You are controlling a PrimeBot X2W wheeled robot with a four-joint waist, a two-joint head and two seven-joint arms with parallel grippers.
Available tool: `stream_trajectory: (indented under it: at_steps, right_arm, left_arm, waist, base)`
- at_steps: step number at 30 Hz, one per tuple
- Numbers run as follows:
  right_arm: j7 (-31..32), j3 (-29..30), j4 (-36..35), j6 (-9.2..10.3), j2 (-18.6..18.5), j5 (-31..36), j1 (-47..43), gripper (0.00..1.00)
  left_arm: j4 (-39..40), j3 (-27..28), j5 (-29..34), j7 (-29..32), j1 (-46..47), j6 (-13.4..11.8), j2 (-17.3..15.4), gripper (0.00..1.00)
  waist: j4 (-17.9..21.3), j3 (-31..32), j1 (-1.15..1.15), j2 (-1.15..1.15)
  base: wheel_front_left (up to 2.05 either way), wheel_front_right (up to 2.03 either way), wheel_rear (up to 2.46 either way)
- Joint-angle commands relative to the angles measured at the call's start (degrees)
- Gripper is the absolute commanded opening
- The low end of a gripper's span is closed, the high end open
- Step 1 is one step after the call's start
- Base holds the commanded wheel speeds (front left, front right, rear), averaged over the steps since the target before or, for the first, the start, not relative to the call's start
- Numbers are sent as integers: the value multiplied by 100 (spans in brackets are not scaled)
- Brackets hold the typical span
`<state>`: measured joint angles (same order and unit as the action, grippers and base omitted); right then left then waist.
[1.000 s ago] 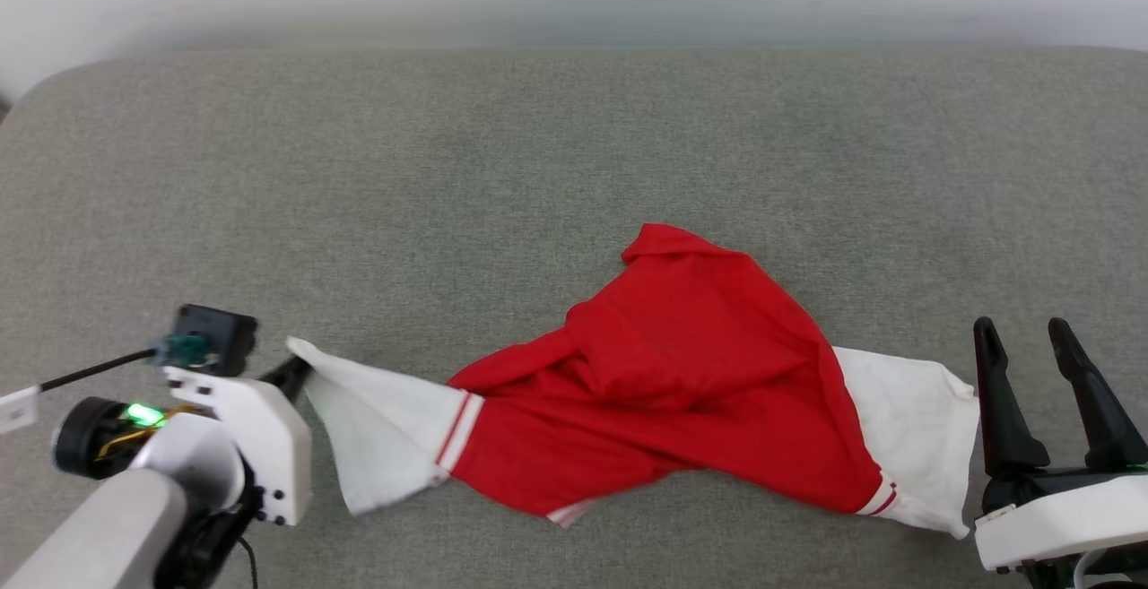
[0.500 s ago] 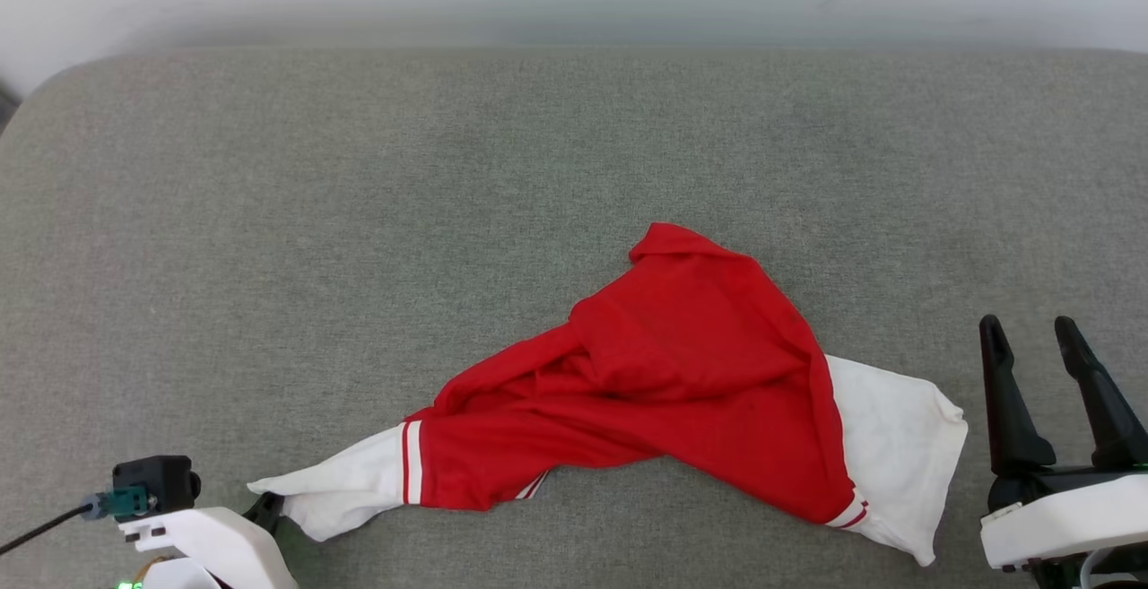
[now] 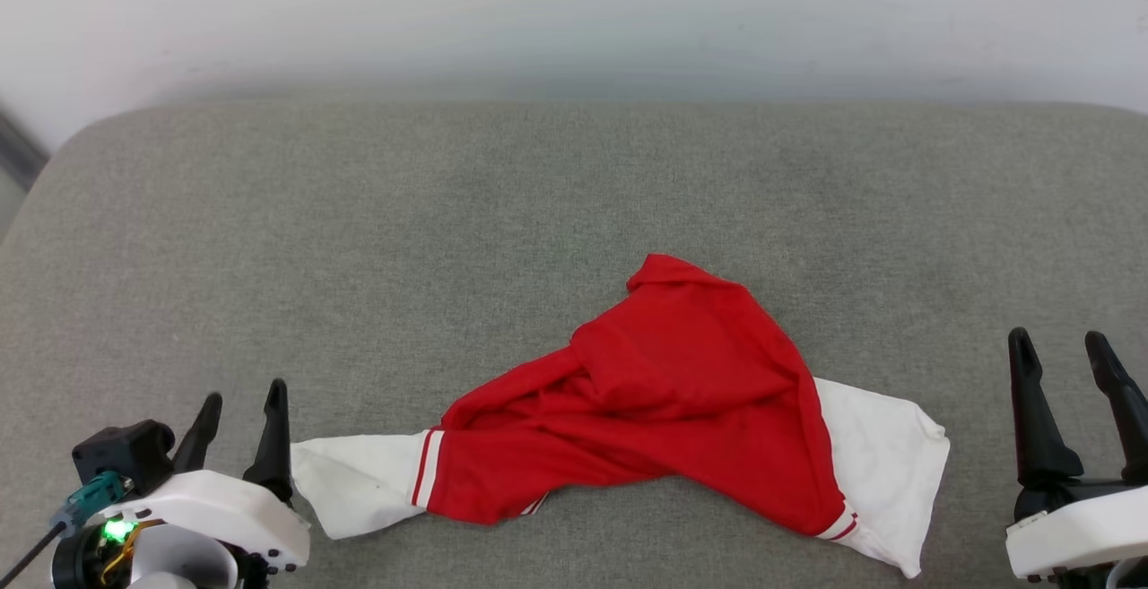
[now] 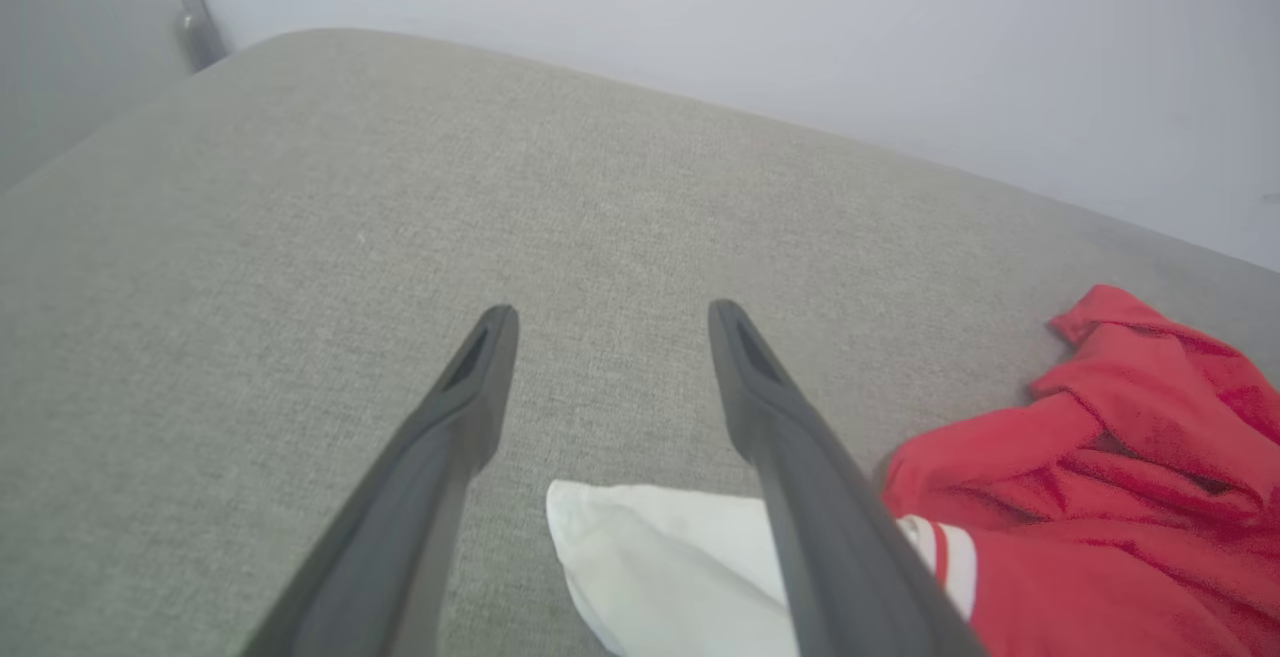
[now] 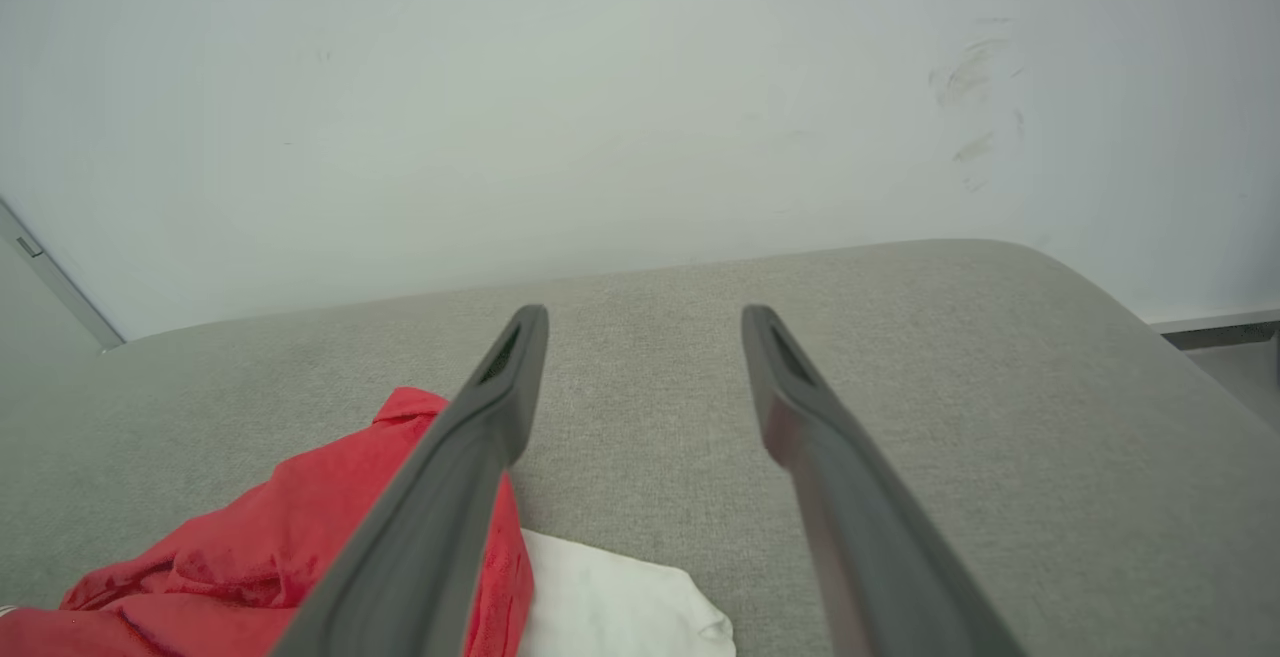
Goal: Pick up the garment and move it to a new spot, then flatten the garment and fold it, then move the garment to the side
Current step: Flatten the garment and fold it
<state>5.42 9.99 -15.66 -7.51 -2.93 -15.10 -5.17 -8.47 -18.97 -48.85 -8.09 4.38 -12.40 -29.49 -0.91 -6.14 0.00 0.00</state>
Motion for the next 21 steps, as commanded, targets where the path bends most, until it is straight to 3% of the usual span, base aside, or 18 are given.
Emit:
stream_trajectory:
  at_steps: [1,8,14,16,21]
  right_arm:
    - [25,13,-28,4,7,12,-76,100]
    - [227,133,-15,4,6,80,-227,100]
    - [582,289,97,4,6,54,-319,100]
    - [929,399,221,4,5,55,-352,100]
    - [2622,599,748,3,-321,-336,-168,100]
  left_arm:
    - [154,-37,185,-129,71,-96,-28,100]
    - [1018,-209,976,-481,140,-534,-98,100]
    - [1535,-325,1267,-528,1,-805,-23,100]
    - [1650,-364,1320,-527,-53,-877,-4,100]
    - [1932,-430,1376,-514,2,-960,69,100]
  waist:
    - [21,88,0,0]
    - [57,232,0,0]
    - [59,305,0,0]
    - [47,307,0,0]
    - [-54,148,0,0]
  base:
    - [0,0,0]
    - [0,0,0]
    - [0,0,0]
    - [0,0,0]
    - [0,0,0]
